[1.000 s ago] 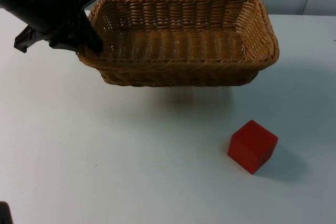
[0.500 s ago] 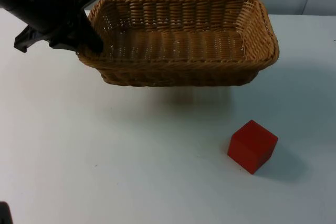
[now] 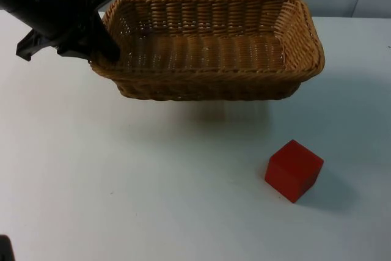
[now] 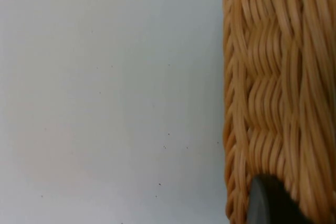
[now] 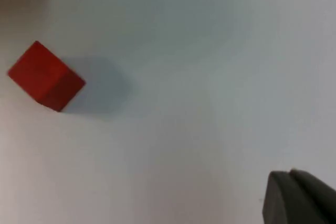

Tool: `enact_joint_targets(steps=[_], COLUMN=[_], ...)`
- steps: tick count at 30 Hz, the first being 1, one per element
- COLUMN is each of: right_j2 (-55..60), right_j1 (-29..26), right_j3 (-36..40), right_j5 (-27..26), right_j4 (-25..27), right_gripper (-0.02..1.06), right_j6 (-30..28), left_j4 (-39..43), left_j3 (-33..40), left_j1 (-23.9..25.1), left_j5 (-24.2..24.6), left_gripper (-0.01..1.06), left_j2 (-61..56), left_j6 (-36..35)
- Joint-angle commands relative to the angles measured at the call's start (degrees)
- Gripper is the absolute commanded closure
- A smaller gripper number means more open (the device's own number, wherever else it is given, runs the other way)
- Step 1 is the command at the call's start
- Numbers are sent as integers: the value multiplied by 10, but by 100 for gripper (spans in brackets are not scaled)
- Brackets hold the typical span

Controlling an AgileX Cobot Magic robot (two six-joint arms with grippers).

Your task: Pick up the basket with the left hand and place the cube into the basket with the right hand.

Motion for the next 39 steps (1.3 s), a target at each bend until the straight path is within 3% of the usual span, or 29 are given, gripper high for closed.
enact_joint_targets(steps=[1,3,5,6,9,10,12,14,15,19,23,29,32,34,39], right_j2=[74,155,193,243,321,321,365,413,413,497,543,565,565,565,565], right_j1=[-3,4,14,48,143,143,213,285,285,402,437,439,438,438,438], right_j3=[-20,-43,-54,-69,-90,-90,-101,-117,-117,-147,-162,-171,-171,-171,-171], right_j5=[-33,-47,-53,-69,-117,-117,-145,-152,-152,-143,-128,-124,-124,-137,-187], right_j4=[62,157,184,203,165,165,115,61,61,-48,-103,-142,-165,-176,-207], right_gripper=[105,105,104,101,93,93,85,78,78,60,53,38,12,1,0], right_j6=[-18,-89,-122,-145,-144,-144,-119,-74,-74,2,37,74,83,83,79], left_j4=[-18,-18,-18,-18,-18,-18,-18,-18,-18,-18,-18,-18,-18,-18,-18], left_j3=[-6,-6,-6,-6,-6,-6,-6,-6,-6,-6,-6,-6,-6,-6,-6], left_j1=[-1,-1,-1,-1,-1,-1,-1,-1,-1,-1,-1,-1,-1,-1,-1], left_j5=[3,3,3,3,1,1,1,1,1,1,0,0,0,0,0], left_gripper=[105,105,105,105,105,105,105,105,105,105,105,105,105,105,105], left_j2=[-8,-8,-8,-8,-8,-8,-8,-8,-8,-8,-8,-8,-8,-8,-8], left_j6=[-2,-2,-2,-2,-2,-2,-2,-2,-2,-2,-2,-2,-2,-2,-2])
